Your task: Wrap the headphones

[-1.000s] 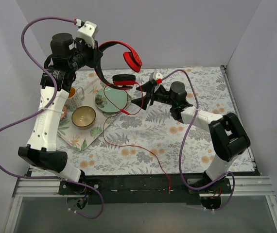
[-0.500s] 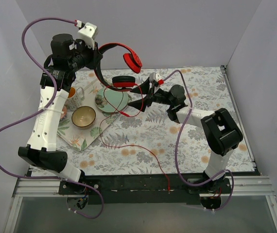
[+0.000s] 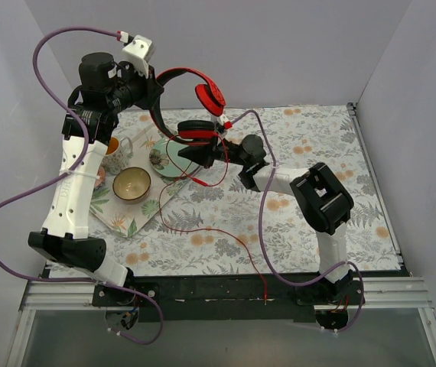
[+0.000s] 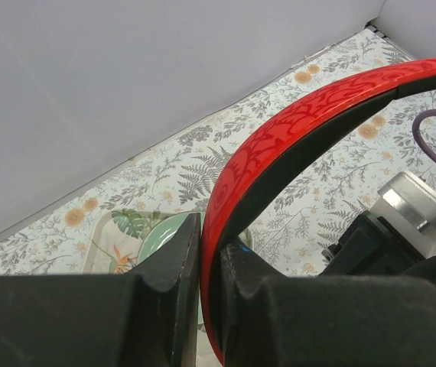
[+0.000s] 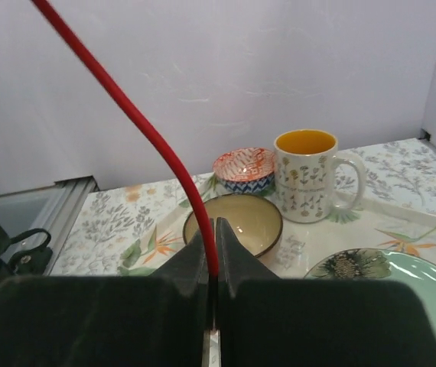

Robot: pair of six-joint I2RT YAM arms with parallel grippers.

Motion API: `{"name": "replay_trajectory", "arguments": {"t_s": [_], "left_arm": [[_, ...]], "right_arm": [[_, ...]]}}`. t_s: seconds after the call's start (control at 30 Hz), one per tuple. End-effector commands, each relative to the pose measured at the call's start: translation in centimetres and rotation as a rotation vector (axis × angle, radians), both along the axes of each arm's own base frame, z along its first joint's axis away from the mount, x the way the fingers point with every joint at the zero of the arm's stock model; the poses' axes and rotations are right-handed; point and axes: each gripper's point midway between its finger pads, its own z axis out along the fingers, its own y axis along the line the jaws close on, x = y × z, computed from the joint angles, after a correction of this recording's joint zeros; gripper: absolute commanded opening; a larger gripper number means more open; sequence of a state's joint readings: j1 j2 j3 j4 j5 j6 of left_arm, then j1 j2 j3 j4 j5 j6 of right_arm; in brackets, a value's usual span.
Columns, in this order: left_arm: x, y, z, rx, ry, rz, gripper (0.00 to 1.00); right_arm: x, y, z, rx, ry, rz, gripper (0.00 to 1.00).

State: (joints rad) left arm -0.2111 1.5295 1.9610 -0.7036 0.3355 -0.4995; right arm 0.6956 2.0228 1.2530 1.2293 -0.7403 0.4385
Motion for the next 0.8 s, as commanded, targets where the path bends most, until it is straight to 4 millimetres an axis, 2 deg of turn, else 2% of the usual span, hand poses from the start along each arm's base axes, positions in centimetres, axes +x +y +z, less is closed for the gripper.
{"name": "replay_trajectory", "arguments": {"t_s": [0.0,0.07,0.1,0.13,0.3,0.37,0.4,0.43,0.53,0.77], "left_arm": [[-2.8,-0.3,4.2,-0.059,-0.082,-0.042,0.00],[-3.1,-0.5,4.2,-0.063,-0.075,-0.055,0.00],[-3.3,-0.5,4.2,-0.065,-0.074,-0.059,0.00],[-3.5,-0.5,4.4,-0.070,-0.073,-0.063,0.00],[-4.5,-1.3,4.1,-0.086,-0.048,-0.115,0.00],[-4.8,-1.4,4.0,-0.092,-0.041,-0.125,0.00],[-4.9,-1.6,4.0,-0.094,-0.038,-0.133,0.00],[-5.0,-1.6,4.1,-0.098,-0.039,-0.134,0.00],[-5.5,-1.6,5.2,-0.116,-0.056,-0.138,0.00],[-5.0,-1.1,8.2,-0.197,-0.112,-0.079,0.00]], "right_arm": [[3.3,-3.2,3.9,0.119,-0.007,-0.174,0.01],[4.5,-4.5,4.0,0.118,0.026,-0.223,0.01],[5.9,-5.8,3.7,0.118,0.055,-0.278,0.01],[6.5,-6.5,3.9,0.123,0.077,-0.302,0.01],[11.7,-10.3,2.2,0.063,0.192,-0.483,0.01],[13.1,-10.9,2.4,0.039,0.181,-0.527,0.01],[14.1,-11.5,1.2,-0.006,0.212,-0.563,0.01],[14.6,-11.6,1.3,-0.017,0.202,-0.579,0.01],[15.2,-12.0,0.1,-0.073,0.189,-0.614,0.01],[13.5,-11.7,-3.0,-0.154,0.184,-0.564,0.01]]}}
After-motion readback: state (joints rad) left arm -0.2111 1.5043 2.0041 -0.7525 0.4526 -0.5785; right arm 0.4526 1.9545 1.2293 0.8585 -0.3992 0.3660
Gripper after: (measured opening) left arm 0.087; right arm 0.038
